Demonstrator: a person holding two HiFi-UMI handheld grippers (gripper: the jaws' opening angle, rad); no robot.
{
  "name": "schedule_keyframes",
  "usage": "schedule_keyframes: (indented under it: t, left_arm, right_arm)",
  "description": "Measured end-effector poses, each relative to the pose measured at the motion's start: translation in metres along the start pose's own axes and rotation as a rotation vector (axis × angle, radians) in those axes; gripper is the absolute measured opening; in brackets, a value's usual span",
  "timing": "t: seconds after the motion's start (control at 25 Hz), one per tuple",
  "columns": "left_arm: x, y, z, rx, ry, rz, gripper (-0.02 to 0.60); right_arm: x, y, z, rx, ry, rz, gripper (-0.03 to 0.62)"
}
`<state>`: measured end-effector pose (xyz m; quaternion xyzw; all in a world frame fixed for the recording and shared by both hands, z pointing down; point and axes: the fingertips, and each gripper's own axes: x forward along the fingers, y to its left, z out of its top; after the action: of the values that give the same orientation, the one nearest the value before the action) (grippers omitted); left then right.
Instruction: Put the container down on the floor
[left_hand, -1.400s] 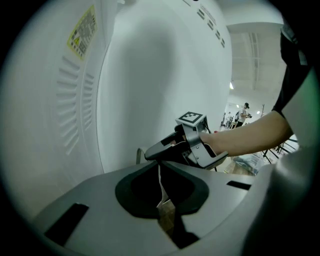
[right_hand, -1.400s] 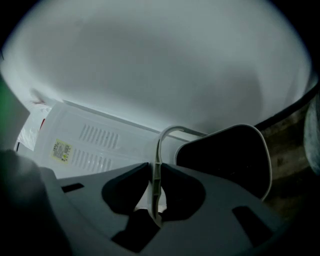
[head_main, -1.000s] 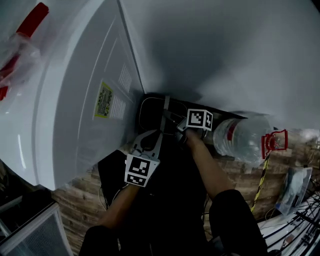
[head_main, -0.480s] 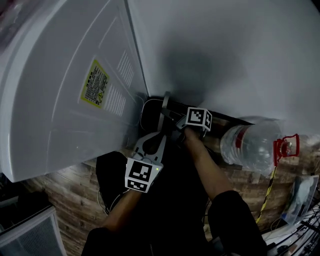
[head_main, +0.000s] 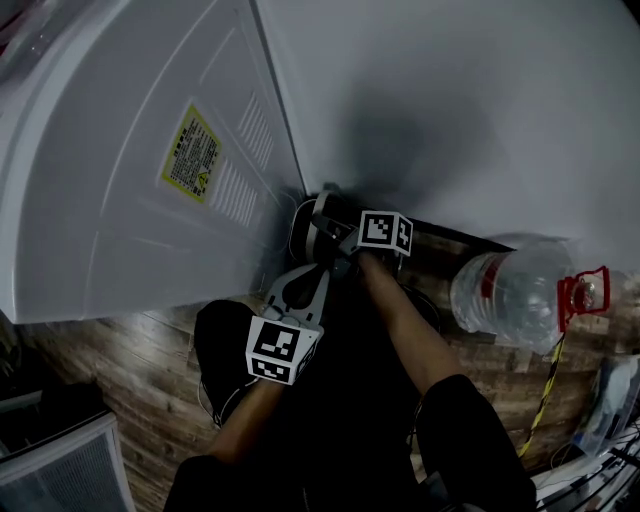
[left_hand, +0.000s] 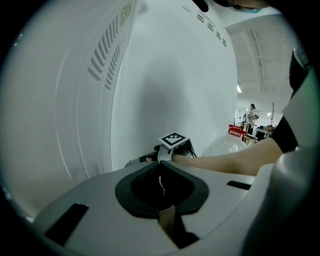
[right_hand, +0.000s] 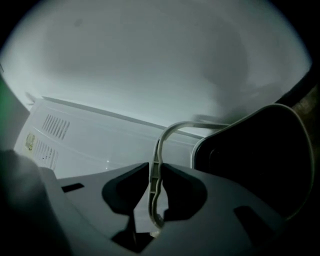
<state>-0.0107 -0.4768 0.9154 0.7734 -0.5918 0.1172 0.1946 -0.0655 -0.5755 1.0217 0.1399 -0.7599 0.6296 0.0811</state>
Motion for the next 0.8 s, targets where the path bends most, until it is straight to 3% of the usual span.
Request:
schedule_keyframes:
  t: [0.32, 0.48, 0.64, 0.8]
  left_arm:
    - [0.000, 0.007, -0.002, -0.005, 0.000, 0.013, 0.025]
    - [0.002, 0.006, 0.001, -0.022, -0.012, -0.002, 0.025]
    - [0.008, 0.001, 0.013, -0.030, -0.050, -0.034, 0.025]
    - [0.010, -0.008, 0.029, -0.022, -0.073, -0.058, 0.025]
  right_arm:
    - [0.013, 0.007, -0.006, 0.054, 0.049, 0.084, 0.144]
    - [0.007, 0.000, -0.007, 0.004, 0.044, 0.037, 0.133]
    - [-0.006, -0.006, -0.002, -0.108, -0.008, -0.036, 0.012]
    - [-0.027, -0.003, 0.003, -0.252, -0.056, -0.130, 0.011]
